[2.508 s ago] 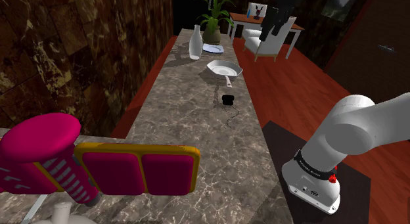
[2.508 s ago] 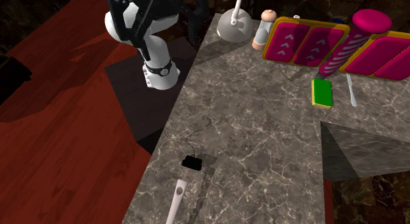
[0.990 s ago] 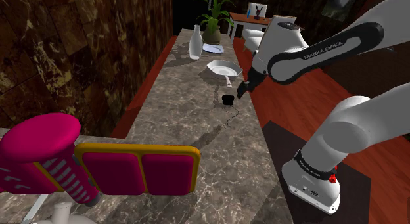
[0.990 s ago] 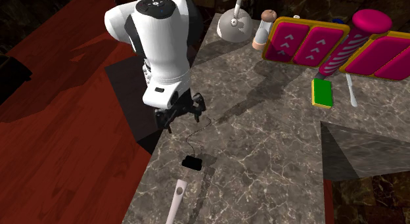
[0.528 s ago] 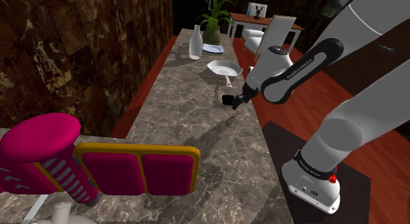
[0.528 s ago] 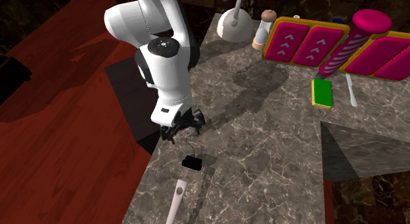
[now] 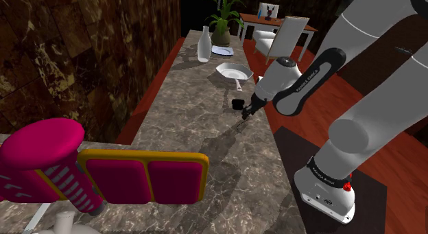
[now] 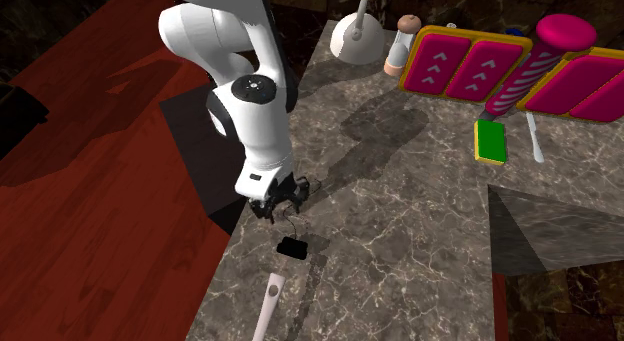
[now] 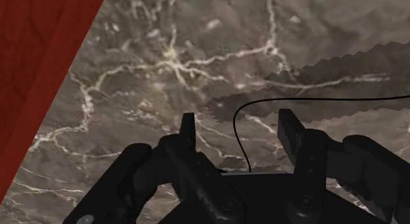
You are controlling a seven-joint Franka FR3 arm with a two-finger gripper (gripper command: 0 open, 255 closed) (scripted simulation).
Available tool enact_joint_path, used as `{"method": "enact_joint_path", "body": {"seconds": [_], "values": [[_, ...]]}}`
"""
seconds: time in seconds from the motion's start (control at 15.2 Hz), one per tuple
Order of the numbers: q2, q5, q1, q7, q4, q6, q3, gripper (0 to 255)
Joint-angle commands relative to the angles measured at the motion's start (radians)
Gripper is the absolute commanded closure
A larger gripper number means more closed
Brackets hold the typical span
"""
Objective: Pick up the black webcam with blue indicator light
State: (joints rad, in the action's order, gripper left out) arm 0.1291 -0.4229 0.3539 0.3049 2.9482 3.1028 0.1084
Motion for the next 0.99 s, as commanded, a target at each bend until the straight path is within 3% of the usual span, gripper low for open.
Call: {"method": "enact_joint_path", "body": {"seconds": [0.0,0.53,0.73,0.92], "values": [[-0.005,-0.009,0.009,0.008,0.0,0.005,0.007,255],[-0.008,-0.015,0.015,0.01,-0.001,0.008,0.01,255],[0.061,0.1,-0.103,-0.08,0.009,-0.055,-0.079,255],[0.128,0.152,-0.16,-0.122,0.011,-0.121,-0.123,255]]}}
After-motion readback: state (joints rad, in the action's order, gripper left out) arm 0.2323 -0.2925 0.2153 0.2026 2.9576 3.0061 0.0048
